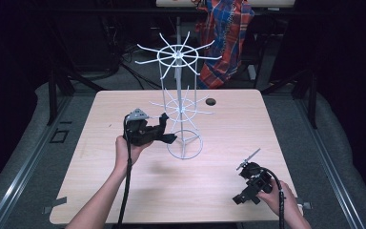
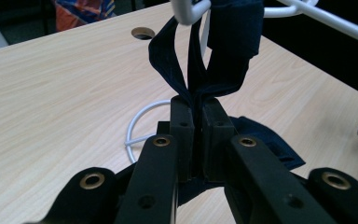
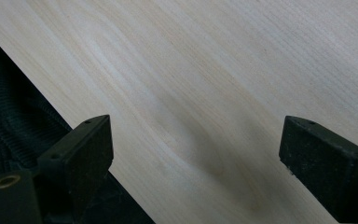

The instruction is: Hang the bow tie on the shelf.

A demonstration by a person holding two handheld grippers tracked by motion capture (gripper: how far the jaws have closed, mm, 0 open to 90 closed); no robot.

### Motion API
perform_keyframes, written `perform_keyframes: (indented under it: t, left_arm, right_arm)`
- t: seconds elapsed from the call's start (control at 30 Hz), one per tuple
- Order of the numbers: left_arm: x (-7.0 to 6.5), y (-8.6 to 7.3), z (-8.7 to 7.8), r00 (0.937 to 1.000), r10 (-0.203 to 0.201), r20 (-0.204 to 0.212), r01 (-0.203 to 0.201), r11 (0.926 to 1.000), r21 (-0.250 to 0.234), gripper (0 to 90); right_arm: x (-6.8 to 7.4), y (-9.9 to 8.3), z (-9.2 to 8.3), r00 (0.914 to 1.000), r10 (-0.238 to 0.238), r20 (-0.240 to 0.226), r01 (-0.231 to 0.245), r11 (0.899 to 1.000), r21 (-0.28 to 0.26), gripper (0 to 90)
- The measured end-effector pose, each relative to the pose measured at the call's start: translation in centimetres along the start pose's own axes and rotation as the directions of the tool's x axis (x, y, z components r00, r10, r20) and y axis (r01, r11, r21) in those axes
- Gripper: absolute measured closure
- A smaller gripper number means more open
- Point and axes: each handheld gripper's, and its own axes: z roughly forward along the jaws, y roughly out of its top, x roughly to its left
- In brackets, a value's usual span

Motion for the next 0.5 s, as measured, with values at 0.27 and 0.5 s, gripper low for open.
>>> perform_keyframes:
  t: [0.27, 0.5]
  left_arm:
    - [-0.12, -0.33, 0.31, 0.9998, 0.012, -0.018, -0.012, 0.9999, 0.006, 83.3]
    - [-0.18, -0.61, 0.73, 0.9991, 0.009, -0.041, -0.009, 1.0, 0.003, 79.1]
  right_arm:
    - [-0.05, 0.0, -0.02, 1.0, -0.004, -0.003, 0.004, 1.0, 0.004, 9.6]
    - [-0.05, -0.01, -0.05, 1.0, -0.01, -0.002, 0.01, 1.0, 0.008, 9.5]
